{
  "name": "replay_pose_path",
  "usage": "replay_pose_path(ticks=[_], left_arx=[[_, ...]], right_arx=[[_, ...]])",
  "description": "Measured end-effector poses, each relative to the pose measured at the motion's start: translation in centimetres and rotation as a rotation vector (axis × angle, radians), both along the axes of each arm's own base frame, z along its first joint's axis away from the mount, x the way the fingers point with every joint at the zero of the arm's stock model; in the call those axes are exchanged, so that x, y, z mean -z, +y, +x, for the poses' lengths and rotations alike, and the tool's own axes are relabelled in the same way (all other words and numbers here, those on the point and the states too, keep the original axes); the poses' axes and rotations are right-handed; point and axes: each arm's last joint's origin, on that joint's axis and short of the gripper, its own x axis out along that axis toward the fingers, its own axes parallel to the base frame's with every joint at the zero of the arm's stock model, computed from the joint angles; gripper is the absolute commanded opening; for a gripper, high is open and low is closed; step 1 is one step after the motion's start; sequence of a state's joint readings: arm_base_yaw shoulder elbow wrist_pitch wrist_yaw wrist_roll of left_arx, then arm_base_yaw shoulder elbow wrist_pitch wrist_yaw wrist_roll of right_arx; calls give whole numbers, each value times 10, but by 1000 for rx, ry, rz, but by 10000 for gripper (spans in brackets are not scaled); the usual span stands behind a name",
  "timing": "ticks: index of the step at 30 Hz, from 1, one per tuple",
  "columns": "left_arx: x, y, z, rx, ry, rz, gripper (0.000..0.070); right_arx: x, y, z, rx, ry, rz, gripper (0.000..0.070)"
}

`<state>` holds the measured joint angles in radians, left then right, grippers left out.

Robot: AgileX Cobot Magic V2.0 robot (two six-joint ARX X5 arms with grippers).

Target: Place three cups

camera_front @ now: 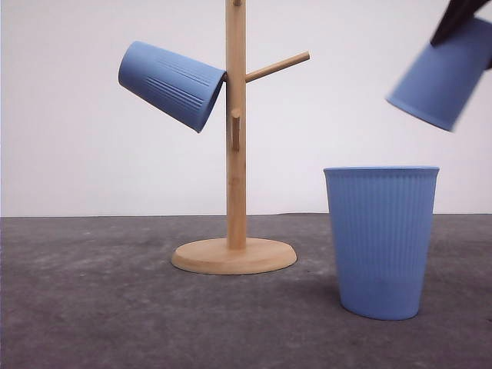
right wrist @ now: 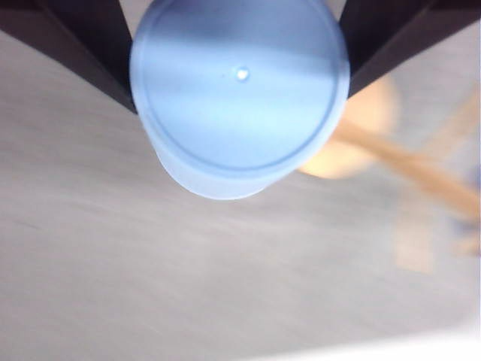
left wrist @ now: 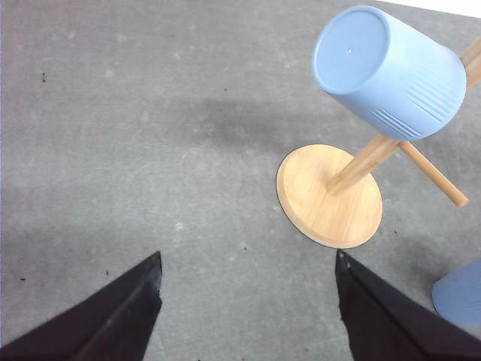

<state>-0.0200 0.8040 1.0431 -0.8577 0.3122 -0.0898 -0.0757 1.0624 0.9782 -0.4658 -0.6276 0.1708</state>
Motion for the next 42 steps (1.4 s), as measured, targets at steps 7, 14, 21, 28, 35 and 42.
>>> replay_pose_path(ticks=[7, 14, 21, 28, 35, 42], left_arx=[[0, 0, 0, 0, 0, 0, 424], [0, 0, 0, 0, 0, 0, 424], [0, 0, 0, 0, -1, 0, 424], [0, 0, 0, 0, -1, 0, 424], [0, 0, 0, 0, -1, 0, 424], [0, 0, 0, 0, -1, 0, 424]], right_arx=[[-5, -4, 7, -115, -3, 282, 409], [3, -2, 34, -160, 82, 454, 409], [3, 7, 55, -209, 145, 481, 409], [-13, 12, 74, -269, 142, 490, 409], [-8, 32, 93, -335, 206, 495, 408], [-5, 50, 98, -349, 224, 461, 406]])
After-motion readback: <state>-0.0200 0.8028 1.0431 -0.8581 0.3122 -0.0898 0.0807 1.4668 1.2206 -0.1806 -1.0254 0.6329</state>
